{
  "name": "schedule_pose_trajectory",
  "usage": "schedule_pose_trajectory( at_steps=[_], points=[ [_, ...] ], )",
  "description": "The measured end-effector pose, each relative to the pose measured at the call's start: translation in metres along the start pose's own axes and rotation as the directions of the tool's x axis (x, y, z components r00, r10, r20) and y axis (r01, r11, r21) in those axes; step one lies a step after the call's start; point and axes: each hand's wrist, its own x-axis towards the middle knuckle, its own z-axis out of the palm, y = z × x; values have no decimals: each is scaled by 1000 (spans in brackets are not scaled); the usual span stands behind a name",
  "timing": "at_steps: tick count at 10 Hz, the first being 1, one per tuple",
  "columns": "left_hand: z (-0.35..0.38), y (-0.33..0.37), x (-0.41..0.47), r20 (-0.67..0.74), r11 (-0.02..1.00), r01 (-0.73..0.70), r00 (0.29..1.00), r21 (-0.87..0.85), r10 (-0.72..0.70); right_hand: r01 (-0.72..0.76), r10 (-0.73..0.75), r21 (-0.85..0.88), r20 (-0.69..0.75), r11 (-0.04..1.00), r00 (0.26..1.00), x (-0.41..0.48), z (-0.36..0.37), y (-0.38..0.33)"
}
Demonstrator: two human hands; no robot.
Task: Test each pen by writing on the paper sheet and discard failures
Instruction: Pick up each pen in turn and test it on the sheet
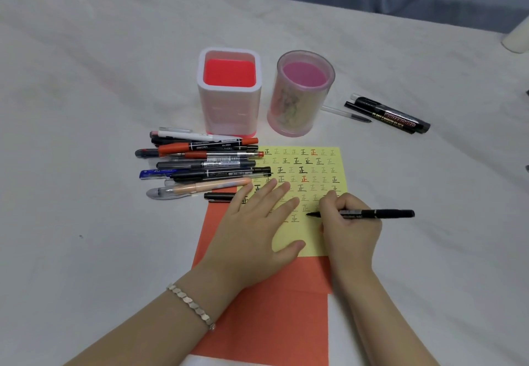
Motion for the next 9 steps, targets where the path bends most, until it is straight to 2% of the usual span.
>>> schedule_pose_trajectory(
  at_steps=[9],
  points=[
    [0, 1, 0, 2, 1000, 13, 1000, -3, -13, 40, -40, -33, 7, 999, 999, 1, 1, 4]
  ],
)
